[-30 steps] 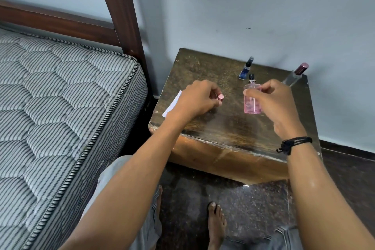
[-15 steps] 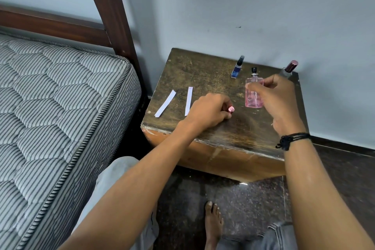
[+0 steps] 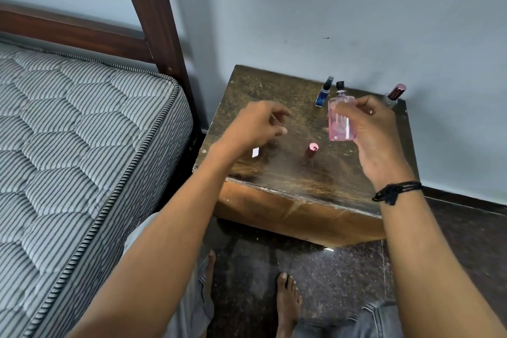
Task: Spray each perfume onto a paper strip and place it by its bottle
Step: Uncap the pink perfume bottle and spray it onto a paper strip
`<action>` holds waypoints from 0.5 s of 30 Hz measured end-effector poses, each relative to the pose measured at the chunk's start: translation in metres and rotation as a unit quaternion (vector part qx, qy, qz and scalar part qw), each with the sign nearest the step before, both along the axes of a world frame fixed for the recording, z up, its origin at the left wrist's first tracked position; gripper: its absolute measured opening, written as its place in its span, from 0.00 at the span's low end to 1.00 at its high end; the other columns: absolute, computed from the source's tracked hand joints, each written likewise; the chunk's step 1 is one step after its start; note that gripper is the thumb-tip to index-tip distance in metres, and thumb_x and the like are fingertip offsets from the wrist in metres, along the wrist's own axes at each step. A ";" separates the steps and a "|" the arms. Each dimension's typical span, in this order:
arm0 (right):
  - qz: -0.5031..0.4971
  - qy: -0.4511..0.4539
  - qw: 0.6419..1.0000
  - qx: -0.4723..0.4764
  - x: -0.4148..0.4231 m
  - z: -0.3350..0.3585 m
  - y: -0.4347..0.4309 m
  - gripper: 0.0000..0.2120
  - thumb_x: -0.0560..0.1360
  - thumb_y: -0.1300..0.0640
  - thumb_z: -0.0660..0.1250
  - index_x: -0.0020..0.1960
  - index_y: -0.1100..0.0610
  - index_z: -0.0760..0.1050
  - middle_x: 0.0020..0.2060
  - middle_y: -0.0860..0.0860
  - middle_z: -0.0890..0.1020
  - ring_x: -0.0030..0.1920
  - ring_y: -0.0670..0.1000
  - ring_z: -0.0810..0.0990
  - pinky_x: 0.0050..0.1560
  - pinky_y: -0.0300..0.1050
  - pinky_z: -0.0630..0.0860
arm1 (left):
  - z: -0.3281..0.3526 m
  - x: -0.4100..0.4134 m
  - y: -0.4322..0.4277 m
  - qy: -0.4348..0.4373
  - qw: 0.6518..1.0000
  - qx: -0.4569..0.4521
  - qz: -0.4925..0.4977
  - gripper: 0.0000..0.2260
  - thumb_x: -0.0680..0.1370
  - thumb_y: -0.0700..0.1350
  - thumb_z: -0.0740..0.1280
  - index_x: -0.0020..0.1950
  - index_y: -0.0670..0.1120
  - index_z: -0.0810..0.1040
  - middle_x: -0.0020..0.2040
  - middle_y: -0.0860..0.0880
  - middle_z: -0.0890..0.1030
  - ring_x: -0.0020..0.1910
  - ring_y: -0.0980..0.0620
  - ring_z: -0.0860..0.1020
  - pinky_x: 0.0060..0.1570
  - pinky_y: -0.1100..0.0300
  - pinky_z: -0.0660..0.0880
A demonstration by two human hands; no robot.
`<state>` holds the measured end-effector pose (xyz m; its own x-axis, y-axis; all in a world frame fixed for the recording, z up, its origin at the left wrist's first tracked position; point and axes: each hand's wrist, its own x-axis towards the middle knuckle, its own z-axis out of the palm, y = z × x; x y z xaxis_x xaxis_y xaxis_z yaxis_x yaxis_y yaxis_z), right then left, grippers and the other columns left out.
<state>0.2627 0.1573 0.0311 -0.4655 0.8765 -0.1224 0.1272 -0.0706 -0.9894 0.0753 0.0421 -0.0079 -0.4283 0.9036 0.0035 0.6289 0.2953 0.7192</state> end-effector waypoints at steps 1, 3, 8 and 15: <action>0.014 0.031 0.999 -0.029 -0.004 0.000 -0.004 0.12 0.68 0.56 0.80 0.42 0.52 0.76 0.51 0.56 0.86 0.54 0.58 0.86 0.54 0.58 0.82 | 0.002 -0.009 -0.005 0.001 1.000 0.003 0.016 0.15 0.74 0.42 0.75 0.60 0.51 0.83 0.49 0.55 0.84 0.47 0.57 0.82 0.57 0.55 0.79; 0.052 0.075 0.993 -0.074 -0.013 0.000 -0.017 0.12 0.69 0.57 0.80 0.43 0.54 0.76 0.47 0.56 0.88 0.49 0.56 0.87 0.46 0.49 0.80 | 0.005 -0.024 -0.015 0.016 0.999 0.006 0.046 0.11 0.74 0.41 0.74 0.55 0.51 0.84 0.48 0.55 0.83 0.49 0.54 0.81 0.56 0.55 0.78; 0.138 0.065 0.983 -0.102 -0.039 -0.009 -0.051 0.11 0.71 0.54 0.78 0.42 0.53 0.75 0.42 0.53 0.88 0.42 0.50 0.86 0.36 0.39 0.77 | 0.001 -0.044 -0.029 0.101 0.990 -0.098 -0.017 0.17 0.73 0.46 0.75 0.61 0.52 0.80 0.66 0.49 0.75 0.69 0.45 0.69 0.66 0.53 0.65; 0.160 -0.022 0.981 -0.104 -0.053 -0.024 -0.070 0.20 0.71 0.37 0.76 0.47 0.53 0.78 0.39 0.52 0.83 0.35 0.52 0.81 0.35 0.46 0.76 | -0.013 -0.046 -0.037 0.111 0.978 -0.164 -0.067 0.31 0.71 0.60 0.74 0.72 0.59 0.68 0.81 0.55 0.54 0.80 0.49 0.46 0.76 0.39 0.49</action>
<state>0.2095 0.0871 0.0068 -0.7025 0.6408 -0.3096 0.2188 -0.2195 -0.9508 0.0297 0.0055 -0.0210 -0.3275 0.9198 -0.2162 0.8076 0.3913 0.4411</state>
